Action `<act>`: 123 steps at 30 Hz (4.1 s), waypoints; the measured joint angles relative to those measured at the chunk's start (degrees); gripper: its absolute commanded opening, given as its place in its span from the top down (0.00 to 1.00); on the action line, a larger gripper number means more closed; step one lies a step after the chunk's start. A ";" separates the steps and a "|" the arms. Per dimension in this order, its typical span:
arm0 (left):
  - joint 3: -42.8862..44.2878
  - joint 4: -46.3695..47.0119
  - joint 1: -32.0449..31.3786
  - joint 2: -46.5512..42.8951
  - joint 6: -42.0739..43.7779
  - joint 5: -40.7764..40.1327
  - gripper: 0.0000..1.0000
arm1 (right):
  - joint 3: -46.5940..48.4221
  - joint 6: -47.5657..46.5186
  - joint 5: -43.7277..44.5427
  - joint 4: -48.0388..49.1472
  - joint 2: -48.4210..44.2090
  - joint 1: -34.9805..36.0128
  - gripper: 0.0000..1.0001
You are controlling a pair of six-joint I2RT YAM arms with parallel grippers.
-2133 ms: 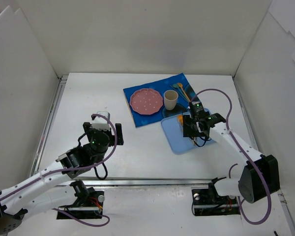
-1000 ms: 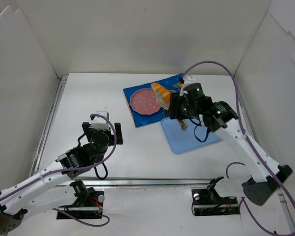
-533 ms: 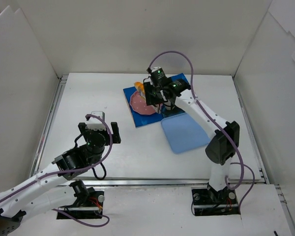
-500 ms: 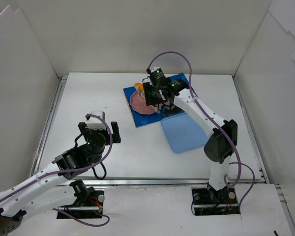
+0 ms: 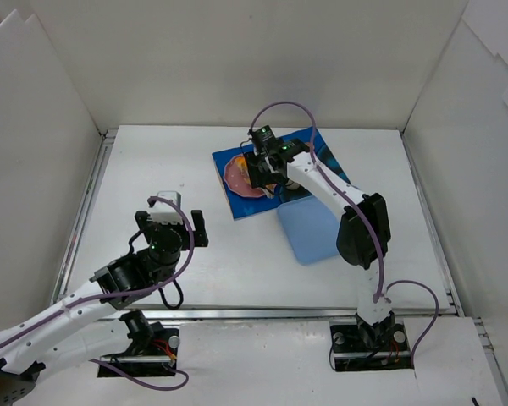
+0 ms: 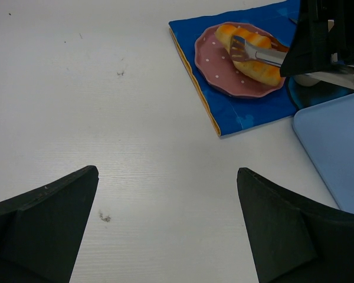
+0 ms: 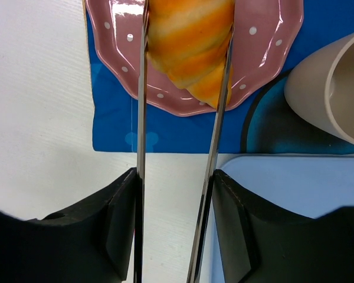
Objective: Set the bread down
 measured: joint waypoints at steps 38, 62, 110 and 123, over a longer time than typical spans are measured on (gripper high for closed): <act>-0.02 0.00 0.00 1.29 0.00 -0.02 0.00 | -0.63 -0.92 0.57 1.81 -0.70 -0.92 0.33; -0.11 0.02 0.00 0.20 -0.04 -0.39 0.00 | -42.38 8.61 7.63 10.21 -34.93 20.20 0.32; -0.11 0.04 0.00 0.81 -0.04 -0.39 0.00 | -57.29 11.26 11.69 31.56 -21.64 22.23 0.10; -0.11 0.04 0.00 0.90 -0.04 -0.42 0.00 | -55.87 11.21 14.08 24.52 -29.53 22.69 0.02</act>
